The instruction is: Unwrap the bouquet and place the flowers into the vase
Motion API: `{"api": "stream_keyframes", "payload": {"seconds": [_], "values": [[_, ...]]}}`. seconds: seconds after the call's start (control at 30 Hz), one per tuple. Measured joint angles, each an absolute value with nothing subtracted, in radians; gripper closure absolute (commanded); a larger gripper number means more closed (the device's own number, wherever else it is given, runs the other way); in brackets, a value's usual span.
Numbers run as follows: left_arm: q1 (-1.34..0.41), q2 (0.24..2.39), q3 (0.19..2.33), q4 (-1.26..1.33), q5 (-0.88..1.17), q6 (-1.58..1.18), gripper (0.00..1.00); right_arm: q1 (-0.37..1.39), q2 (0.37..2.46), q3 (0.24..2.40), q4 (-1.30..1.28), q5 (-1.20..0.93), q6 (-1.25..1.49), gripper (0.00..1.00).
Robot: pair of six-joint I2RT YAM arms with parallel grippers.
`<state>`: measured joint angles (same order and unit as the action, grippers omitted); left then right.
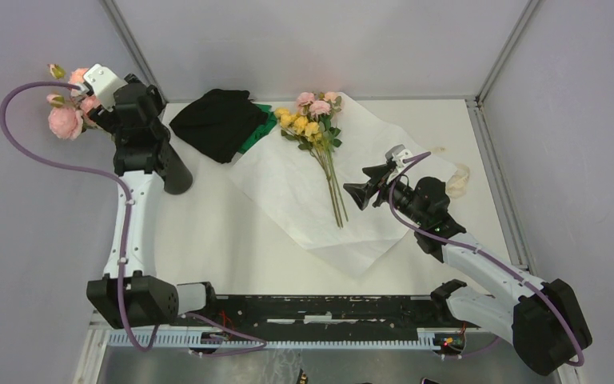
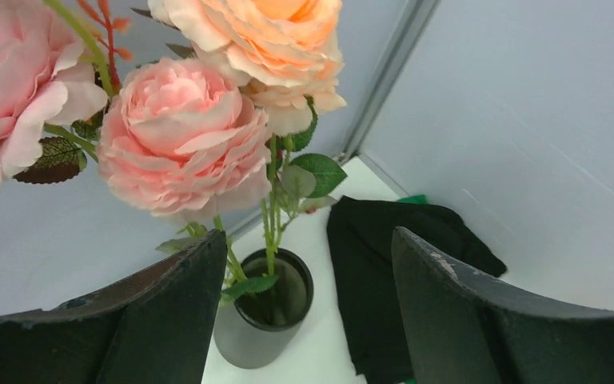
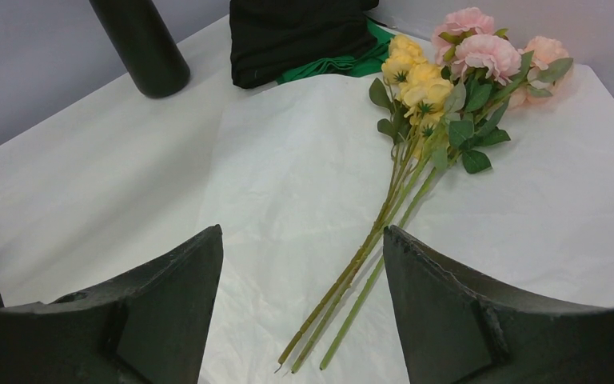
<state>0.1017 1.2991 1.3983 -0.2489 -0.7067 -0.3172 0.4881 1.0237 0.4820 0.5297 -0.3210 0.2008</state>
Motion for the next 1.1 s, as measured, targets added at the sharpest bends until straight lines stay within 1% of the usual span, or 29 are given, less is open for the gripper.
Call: {"api": "stream_keyframes", "payload": {"seconds": [0.17, 0.3, 0.37, 0.47, 0.6, 0.7, 0.73, 0.77, 0.8, 0.87, 0.9, 0.93, 0.97, 1.1], "values": [[0.090, 1.198, 1.329, -0.279, -0.620, -0.389, 0.20, 0.488, 1.024, 0.479, 0.530, -0.321, 0.201, 0.21], [0.040, 1.129, 1.251, -0.290, -0.548, -0.433, 0.20, 0.488, 1.026, 0.476, 0.527, -0.306, 0.196, 0.21], [-0.028, 1.115, 1.219, -0.288, -0.522, -0.446, 0.20, 0.488, 1.030, 0.477, 0.514, -0.287, 0.189, 0.21], [-0.176, 1.134, 1.197, -0.292, -0.508, -0.456, 0.21, 0.488, 1.071, 0.507, 0.444, -0.251, 0.171, 0.22], [-0.358, 1.221, 1.198, -0.295, -0.485, -0.467, 0.22, 0.488, 1.180, 0.624, 0.290, -0.192, 0.143, 0.25], [-0.433, 1.298, 1.207, -0.305, -0.416, -0.498, 0.22, 0.488, 1.271, 0.739, 0.182, -0.153, 0.123, 0.27], [-0.442, 1.317, 1.208, -0.305, -0.389, -0.511, 0.22, 0.488, 1.307, 0.790, 0.136, -0.141, 0.115, 0.29], [-0.449, 1.335, 1.209, -0.303, -0.359, -0.527, 0.21, 0.488, 1.348, 0.849, 0.089, -0.128, 0.105, 0.33], [-0.452, 1.349, 1.208, -0.302, -0.337, -0.540, 0.20, 0.488, 1.394, 0.910, 0.047, -0.118, 0.098, 0.39], [-0.455, 1.362, 1.199, -0.289, -0.310, -0.566, 0.14, 0.489, 1.483, 1.028, -0.032, -0.102, 0.084, 0.51], [-0.455, 1.362, 1.187, -0.274, -0.304, -0.575, 0.08, 0.490, 1.500, 1.048, -0.044, -0.099, 0.077, 0.54], [-0.456, 1.361, 1.171, -0.261, -0.302, -0.590, 0.03, 0.493, 1.525, 1.079, -0.071, -0.095, 0.075, 0.56], [-0.456, 1.358, 1.148, -0.238, -0.298, -0.603, 0.01, 0.495, 1.555, 1.114, -0.098, -0.091, 0.069, 0.57], [-0.456, 1.357, 1.040, -0.181, -0.277, -0.641, 0.00, 0.513, 1.681, 1.224, -0.180, -0.074, 0.064, 0.55]]}}
